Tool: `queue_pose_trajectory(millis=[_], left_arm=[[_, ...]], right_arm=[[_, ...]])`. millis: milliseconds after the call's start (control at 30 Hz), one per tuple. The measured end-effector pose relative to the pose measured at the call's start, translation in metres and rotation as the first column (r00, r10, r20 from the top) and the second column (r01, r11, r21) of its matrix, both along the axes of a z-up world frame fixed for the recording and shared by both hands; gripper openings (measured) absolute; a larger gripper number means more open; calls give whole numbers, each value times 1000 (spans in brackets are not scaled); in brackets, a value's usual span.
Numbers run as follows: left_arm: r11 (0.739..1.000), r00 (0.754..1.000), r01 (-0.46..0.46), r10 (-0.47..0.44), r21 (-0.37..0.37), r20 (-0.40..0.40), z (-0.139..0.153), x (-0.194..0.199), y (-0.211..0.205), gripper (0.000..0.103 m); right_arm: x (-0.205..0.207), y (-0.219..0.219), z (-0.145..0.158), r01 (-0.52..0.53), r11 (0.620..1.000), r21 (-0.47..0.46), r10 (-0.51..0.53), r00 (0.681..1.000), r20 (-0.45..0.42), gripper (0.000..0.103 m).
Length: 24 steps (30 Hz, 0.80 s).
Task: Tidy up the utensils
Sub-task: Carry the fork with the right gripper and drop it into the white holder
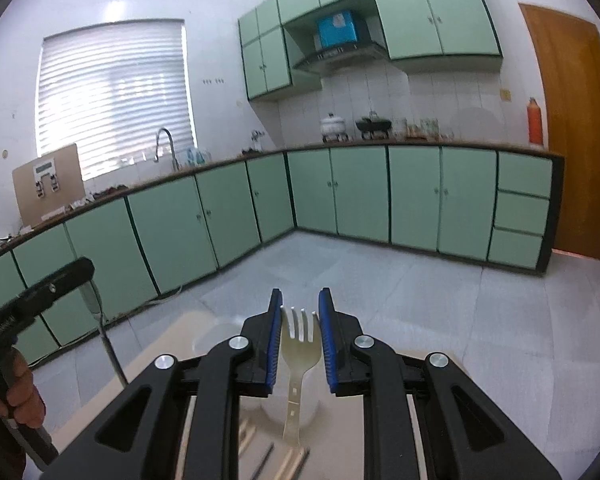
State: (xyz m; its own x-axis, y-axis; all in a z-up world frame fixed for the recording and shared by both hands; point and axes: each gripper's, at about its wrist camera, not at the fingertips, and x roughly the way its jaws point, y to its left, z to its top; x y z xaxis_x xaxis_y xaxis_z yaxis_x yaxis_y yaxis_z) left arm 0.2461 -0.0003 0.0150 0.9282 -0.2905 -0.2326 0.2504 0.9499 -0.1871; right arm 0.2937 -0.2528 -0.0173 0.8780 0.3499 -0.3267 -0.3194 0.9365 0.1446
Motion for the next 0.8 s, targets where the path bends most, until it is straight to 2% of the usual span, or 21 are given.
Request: queue_pose_trajectory(millis=[33,67,100,200,300,400,533,667,800], left_arm=[[1000,1000,2,-2,-4,20,8,6,-1,24],[1000,999,4,-4,-5,33,14,11,-2,12],[1000,999,11,-11,-5,46,20,18,-4,8],[999,998,33,-32,-16,57,25,39,-10,7],[999,999,41,-40,-34,23,24,63,-15,7],[996,998,49,-51,-71,-29,11,70,-10,7],[1000,997,27,-28,-15,-75,-19,61,-7,11],[1000,988,3,-4,-8,-154,-46,65,4,14],[1000,980,-19,20,5,-196,-66,63,14,15]], right_arm=[[4,3,3,-2,1000,2,2,1000,10,18],[11,6,8,-7,1000,4,7,1000,22,18],[18,9,11,-9,1000,5,9,999,32,18],[34,17,15,-17,1000,3,17,998,53,18],[50,24,9,-27,1000,-5,27,999,38,18],[59,29,-5,-42,999,-4,42,999,0,18],[58,30,-19,-56,998,-6,55,998,-24,18],[63,32,-34,-45,999,-12,44,997,-58,18],[66,33,-43,-49,998,26,51,996,-77,18]])
